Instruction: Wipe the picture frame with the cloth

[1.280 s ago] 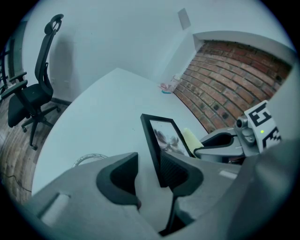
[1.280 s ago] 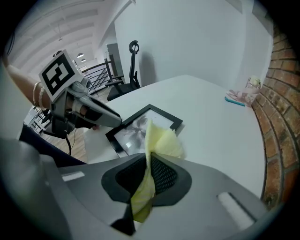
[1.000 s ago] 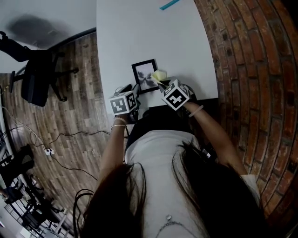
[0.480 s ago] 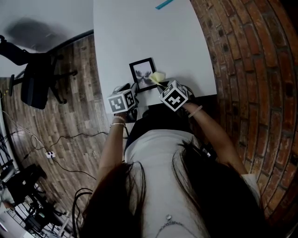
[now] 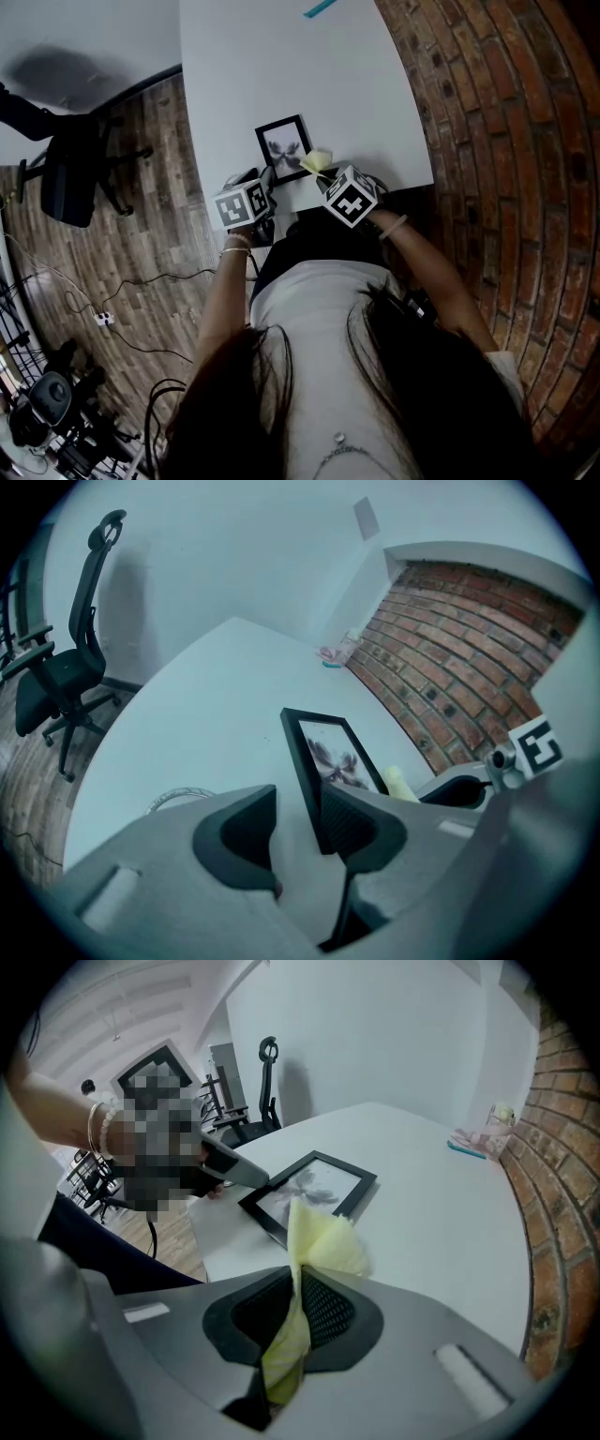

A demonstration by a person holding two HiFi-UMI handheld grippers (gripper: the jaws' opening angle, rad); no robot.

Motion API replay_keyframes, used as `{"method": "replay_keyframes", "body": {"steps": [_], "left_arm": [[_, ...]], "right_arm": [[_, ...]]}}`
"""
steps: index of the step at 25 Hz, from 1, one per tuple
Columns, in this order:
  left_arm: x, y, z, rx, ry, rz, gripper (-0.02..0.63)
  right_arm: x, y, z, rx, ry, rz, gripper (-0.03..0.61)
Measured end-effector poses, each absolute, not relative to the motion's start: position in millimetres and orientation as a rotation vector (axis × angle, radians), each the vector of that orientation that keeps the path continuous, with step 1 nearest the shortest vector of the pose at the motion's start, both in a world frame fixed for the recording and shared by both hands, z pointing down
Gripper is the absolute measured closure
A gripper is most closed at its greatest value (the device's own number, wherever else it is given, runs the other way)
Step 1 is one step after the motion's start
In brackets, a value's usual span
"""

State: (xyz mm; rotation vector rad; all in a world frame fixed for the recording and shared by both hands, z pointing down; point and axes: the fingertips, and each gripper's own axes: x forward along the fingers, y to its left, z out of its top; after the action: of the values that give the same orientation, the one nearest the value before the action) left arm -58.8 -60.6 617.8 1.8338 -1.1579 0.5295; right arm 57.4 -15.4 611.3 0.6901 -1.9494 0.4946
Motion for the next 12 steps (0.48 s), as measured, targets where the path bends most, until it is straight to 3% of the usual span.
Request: {"method": "replay_keyframes", "body": {"steps": [12], "left_arm": [[-59.5,-60.4,617.7,1.837,-1.160,0.528,0.463]], "right_arm": [[60.3,-15.1,602.0,0.751,-1.975,0.478,0.545]]}}
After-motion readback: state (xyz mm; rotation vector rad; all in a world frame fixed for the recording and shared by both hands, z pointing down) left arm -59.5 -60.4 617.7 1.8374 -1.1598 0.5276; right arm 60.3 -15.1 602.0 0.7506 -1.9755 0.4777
